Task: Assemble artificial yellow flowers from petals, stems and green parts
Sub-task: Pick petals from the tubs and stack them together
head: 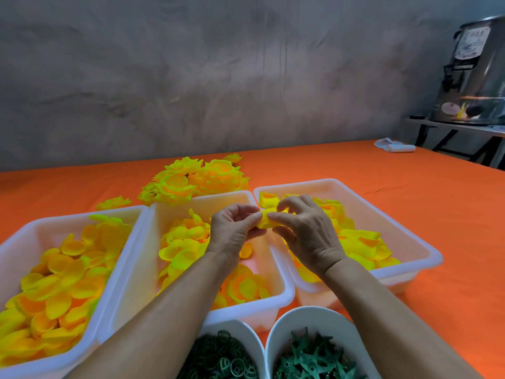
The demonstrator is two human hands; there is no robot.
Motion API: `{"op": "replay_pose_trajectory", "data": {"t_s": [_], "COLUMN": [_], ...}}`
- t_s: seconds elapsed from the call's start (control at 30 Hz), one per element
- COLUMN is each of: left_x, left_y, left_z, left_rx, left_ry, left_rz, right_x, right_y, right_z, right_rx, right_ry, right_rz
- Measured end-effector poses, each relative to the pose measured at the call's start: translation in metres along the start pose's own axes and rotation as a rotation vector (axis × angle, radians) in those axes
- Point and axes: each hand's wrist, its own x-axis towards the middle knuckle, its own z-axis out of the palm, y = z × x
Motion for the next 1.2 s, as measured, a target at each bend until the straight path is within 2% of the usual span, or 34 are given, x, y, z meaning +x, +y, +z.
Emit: {"op": "replay_pose_trajectory", "data": {"t_s": [0.13,0.4,0.83,1.0,1.2], "left_x": [0.001,-0.001,-0.003,-0.001,0.000], "left_y": [0.002,-0.001,-0.002,-0.002,0.000], "left_z": [-0.001,0.002,0.003,0.001,0.000], "left_rx": [-0.059,-0.101,-0.020,-0.044,-0.005], "left_ry": [-0.032,-0.198,-0.228,-0.195,-0.175], "left_rz": [-0.028,-0.080,-0.067,-0.052,-0.053], "right_x": [0.001,0.001,0.000,-0.001,0.000], "right_y": [-0.002,0.001,0.003,0.005,0.009], "right_z": [0.001,-0.002,-0.003,0.000,0.007], "right_rx": [-0.046,-0.038,0.002,0.113,0.363], "right_ry": [0.036,0.083,0.103,0.079,0.031], "right_rz": [-0.024,0.041,0.065,0.075,0.292]}}
